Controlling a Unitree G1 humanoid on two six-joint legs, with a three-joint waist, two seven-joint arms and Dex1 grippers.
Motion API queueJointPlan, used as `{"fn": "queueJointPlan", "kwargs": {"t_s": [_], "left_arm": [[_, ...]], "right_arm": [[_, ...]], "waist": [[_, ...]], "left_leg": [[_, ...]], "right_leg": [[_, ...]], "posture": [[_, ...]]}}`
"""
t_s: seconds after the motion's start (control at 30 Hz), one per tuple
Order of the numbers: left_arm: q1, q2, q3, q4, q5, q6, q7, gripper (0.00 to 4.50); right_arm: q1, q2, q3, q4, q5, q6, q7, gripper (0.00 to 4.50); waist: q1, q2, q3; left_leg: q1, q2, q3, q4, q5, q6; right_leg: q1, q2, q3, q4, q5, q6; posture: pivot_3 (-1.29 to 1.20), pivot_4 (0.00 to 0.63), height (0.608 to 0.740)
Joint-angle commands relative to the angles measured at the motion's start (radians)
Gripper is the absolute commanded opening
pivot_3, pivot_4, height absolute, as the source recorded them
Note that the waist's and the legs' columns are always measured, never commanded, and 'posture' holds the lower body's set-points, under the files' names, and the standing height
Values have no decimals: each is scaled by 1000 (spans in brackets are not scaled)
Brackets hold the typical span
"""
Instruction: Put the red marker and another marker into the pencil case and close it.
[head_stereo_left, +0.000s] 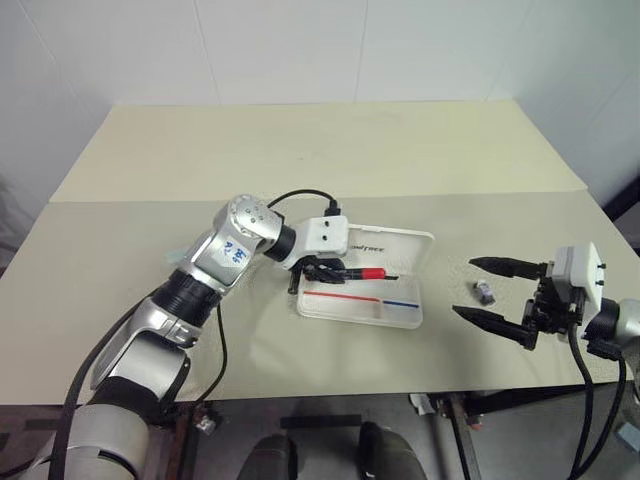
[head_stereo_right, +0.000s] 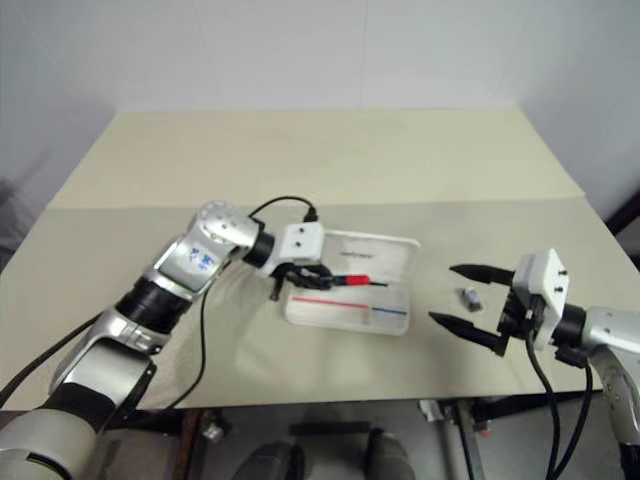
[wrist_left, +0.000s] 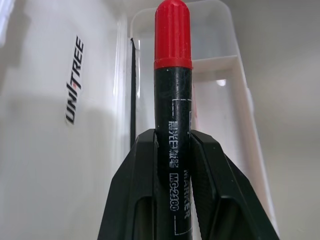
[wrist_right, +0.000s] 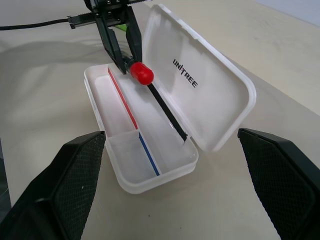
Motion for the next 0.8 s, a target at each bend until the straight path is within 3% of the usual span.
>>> {"fn": "queueJointPlan", "kwargs": {"t_s": [0.03,0.63,0.67,0.8], "left_arm": [[-31,-40,-13,34,16,-34,-5,556],[-16,-144,-5,97,53,-49,32,556],[-14,-142,-5,98,60,-56,43,1288],[-7,-132,-6,101,70,-58,51,2488]], "right_arm": [[44,9,-70,-80,32,-4,-35,4500],[54,24,-50,-144,58,9,-113,4500],[48,25,-47,-142,58,10,-113,4500],[32,28,-35,-140,57,11,-114,4500]], "waist": [[5,0,0],[6,0,0],[6,0,0],[6,0,0]], "left_leg": [[0,0,0,0,0,0],[-1,1,-1,1,0,0],[-1,1,-1,1,0,0],[-1,1,-1,1,0,0]], "right_leg": [[0,0,0,-1,0,0],[0,0,0,-2,1,0],[0,0,0,-2,1,0],[0,0,0,-1,1,0]], "posture": [[0,150,740],[0,150,740],[0,150,740],[0,150,740]]}}
